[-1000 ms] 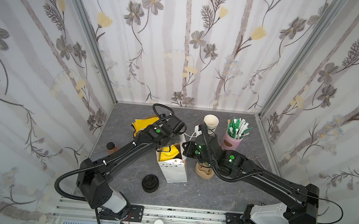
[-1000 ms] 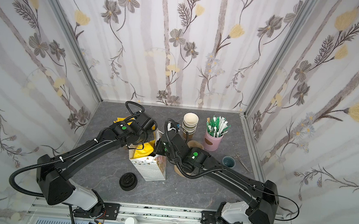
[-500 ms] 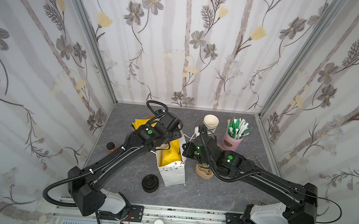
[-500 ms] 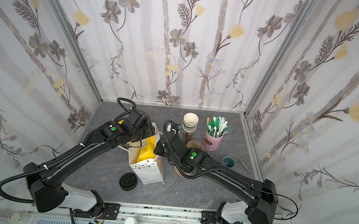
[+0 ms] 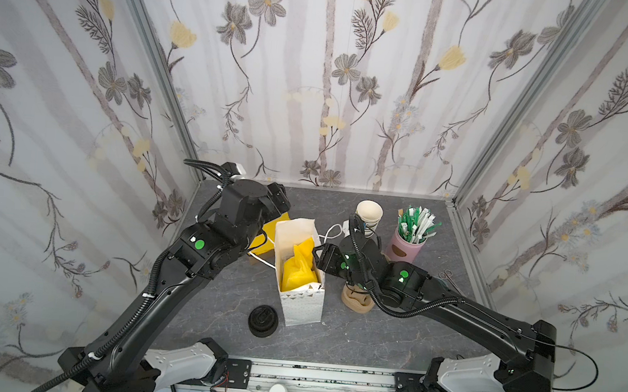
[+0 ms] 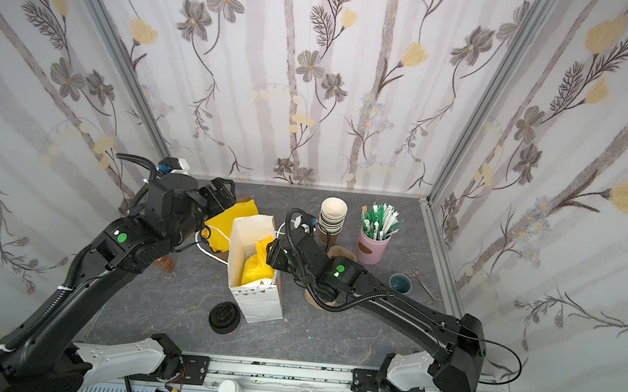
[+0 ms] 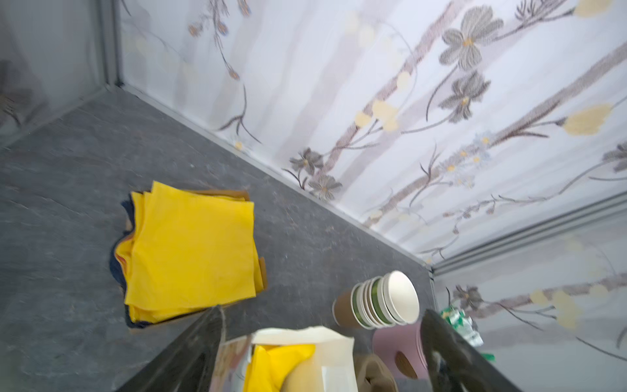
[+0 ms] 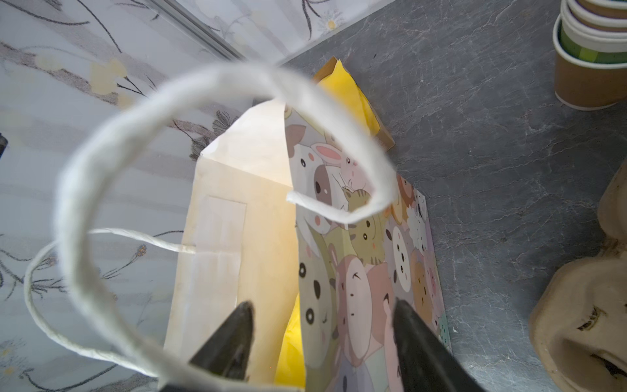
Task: Pack the takeout coffee
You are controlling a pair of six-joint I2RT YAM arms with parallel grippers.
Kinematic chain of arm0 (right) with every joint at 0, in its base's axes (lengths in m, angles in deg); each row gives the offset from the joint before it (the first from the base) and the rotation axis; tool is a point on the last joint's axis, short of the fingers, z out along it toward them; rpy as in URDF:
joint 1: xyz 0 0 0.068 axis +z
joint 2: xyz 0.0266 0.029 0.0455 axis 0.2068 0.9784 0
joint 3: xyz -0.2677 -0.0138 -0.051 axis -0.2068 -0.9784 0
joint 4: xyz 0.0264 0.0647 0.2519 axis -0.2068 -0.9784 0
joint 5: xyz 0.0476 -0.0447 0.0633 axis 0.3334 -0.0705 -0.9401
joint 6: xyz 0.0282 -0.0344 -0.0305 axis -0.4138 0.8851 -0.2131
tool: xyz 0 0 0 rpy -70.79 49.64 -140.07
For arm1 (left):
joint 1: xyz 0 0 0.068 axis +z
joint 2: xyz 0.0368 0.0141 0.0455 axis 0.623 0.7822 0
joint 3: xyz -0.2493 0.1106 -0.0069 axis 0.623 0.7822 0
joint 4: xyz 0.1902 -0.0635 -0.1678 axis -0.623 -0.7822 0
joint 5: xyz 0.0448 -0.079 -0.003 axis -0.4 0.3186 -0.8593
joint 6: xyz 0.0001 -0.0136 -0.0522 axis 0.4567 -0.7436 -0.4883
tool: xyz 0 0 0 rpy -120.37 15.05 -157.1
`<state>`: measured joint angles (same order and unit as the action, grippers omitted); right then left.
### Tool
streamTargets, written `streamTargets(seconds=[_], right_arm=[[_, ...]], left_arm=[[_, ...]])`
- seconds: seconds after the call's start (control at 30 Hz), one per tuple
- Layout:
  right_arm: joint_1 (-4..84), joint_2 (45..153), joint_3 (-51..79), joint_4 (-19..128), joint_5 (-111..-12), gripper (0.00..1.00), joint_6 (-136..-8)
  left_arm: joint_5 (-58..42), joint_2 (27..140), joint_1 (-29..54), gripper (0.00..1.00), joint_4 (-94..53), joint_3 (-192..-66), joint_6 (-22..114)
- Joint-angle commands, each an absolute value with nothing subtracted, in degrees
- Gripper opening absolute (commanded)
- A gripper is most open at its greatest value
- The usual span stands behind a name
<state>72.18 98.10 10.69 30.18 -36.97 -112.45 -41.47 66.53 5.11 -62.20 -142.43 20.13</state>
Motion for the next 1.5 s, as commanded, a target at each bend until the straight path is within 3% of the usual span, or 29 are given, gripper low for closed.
streamTargets(seconds=[0.0,0.07,0.23,0.43,0.57,0.67,0.83,1.1,1.3,1.47], right_arm=[[72.09,96.33,12.86,27.64,-34.29,0.84,-111.25],[72.10,94.00,14.05,25.78,-33.34,0.99,-110.09],[72.07,84.98,14.60,21.16,-29.53,1.00,-106.98],[67.19,67.34,1.08,20.10,-14.44,1.00,-101.22],[55.34,55.73,-12.22,24.82,-7.21,1.00,-96.08],[45.84,51.02,-21.63,31.41,-5.02,1.00,-89.20],[33.46,52.10,-32.68,46.30,-4.35,1.00,-78.79],[23.44,61.79,-51.23,86.89,-20.47,1.00,-62.73],[19.27,72.80,-55.49,106.23,-31.56,1.00,-60.30],[18.11,84.04,-54.94,122.59,-35.00,1.00,-57.81]], left_arm=[[-50.31,64.23,8.50,0.92,-58.59,-141.22,25.13],[-54.42,61.81,10.80,0.93,-57.23,-138.39,24.87],[-64.10,55.55,14.57,0.95,-54.20,-127.02,25.29],[-77.30,44.07,15.86,0.96,-53.26,-106.74,18.62],[-81.31,35.00,15.90,0.96,-52.61,-94.66,12.99],[-78.60,32.28,16.21,0.96,-49.87,-88.33,14.69],[-72.77,31.81,16.48,0.97,-34.31,-78.80,26.38],[-57.17,35.19,16.91,1.00,12.64,-60.67,56.24],[-47.47,46.13,20.85,1.00,25.48,-56.99,57.71],[-41.75,57.85,25.43,1.00,37.79,-56.96,58.82]])
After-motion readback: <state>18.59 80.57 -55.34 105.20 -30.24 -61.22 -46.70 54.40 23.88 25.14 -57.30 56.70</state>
